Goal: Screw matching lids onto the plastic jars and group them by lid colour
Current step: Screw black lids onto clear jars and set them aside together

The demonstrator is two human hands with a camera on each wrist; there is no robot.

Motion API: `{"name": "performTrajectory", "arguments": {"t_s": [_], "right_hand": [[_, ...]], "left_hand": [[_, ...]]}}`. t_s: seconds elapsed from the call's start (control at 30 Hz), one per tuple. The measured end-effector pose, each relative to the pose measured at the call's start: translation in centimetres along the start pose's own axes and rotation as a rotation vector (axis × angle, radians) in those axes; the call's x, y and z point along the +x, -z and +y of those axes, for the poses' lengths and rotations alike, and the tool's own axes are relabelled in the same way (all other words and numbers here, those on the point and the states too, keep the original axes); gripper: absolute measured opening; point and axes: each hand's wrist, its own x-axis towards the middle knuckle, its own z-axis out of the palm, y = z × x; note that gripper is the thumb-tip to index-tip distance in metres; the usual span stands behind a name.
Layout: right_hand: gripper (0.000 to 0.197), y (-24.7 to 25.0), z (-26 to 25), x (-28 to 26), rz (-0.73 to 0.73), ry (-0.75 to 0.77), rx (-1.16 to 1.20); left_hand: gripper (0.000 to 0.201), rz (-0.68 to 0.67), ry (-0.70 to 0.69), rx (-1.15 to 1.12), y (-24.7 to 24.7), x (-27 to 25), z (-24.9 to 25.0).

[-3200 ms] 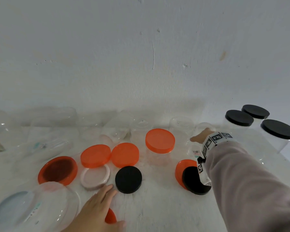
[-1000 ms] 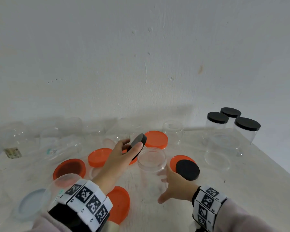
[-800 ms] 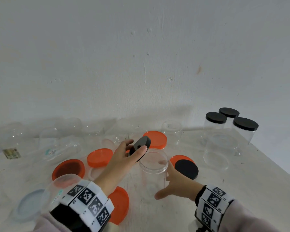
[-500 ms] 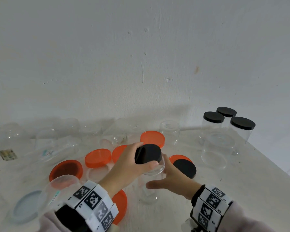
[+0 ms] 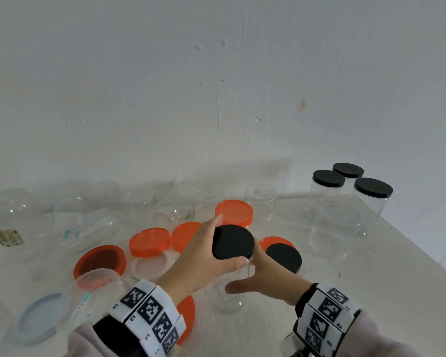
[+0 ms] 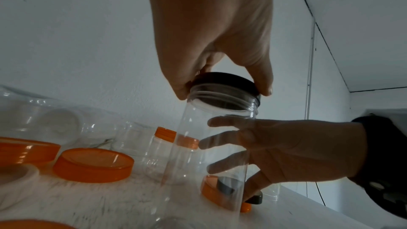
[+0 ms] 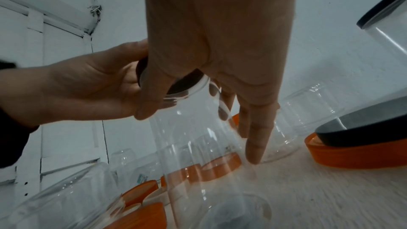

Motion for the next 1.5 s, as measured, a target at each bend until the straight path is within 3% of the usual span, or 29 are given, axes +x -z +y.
{"name": "performTrajectory", "arguments": {"t_s": [0.2,0.3,0.43,0.67,0.83,1.03,1.27,1.37,1.43,1.5], "right_hand": [[0.130,3.6,-2.7,-0.7,-0.105,-0.005,-0.153],[0.112,4.9,-5.6,-0.7,-0.155,0.045,-0.269],[0.094,4.7,-9.4,0.2,-0.217,0.054,-0.569],[0.088,3.9,-12.1,1.6,-0.352,-0.011,-0.917],[0.083,3.4,-12.4,2.0,-0.308,0.022,-0.990],[0.056,2.6,-12.2,1.9,-0.203,0.080,-1.048],[0.069,2.0,-11.9,2.2,-0.088,0.041,-1.078],[0.070,2.4,-12.4,2.0,-0.192,-0.008,-1.080],[0.083,2.8,-12.8,1.9,-0.291,-0.016,-1.075],[0.085,2.9,-13.1,1.9,-0.319,0.013,-1.091]], "left_hand": [[0.110,-0.099,0.085,-0.292,0.4,-0.9,-2.3],[0.113,-0.150,0.103,-0.351,-0.4,-1.3,-2.8],[0.081,-0.093,0.053,-0.377,-2.1,-1.1,-3.3],[0.073,-0.030,0.050,-0.347,-3.0,-0.8,-4.4],[0.073,-0.018,0.048,-0.326,-3.0,-0.8,-4.5],[0.076,-0.002,0.033,-0.311,-3.0,-0.9,-4.4],[0.077,-0.002,0.027,-0.342,-3.1,-1.1,-4.5],[0.076,-0.012,0.029,-0.346,-3.1,-0.9,-4.6],[0.074,-0.015,0.031,-0.338,-3.1,-0.8,-4.6],[0.073,-0.006,0.038,-0.332,-3.2,-0.8,-4.7]]}}
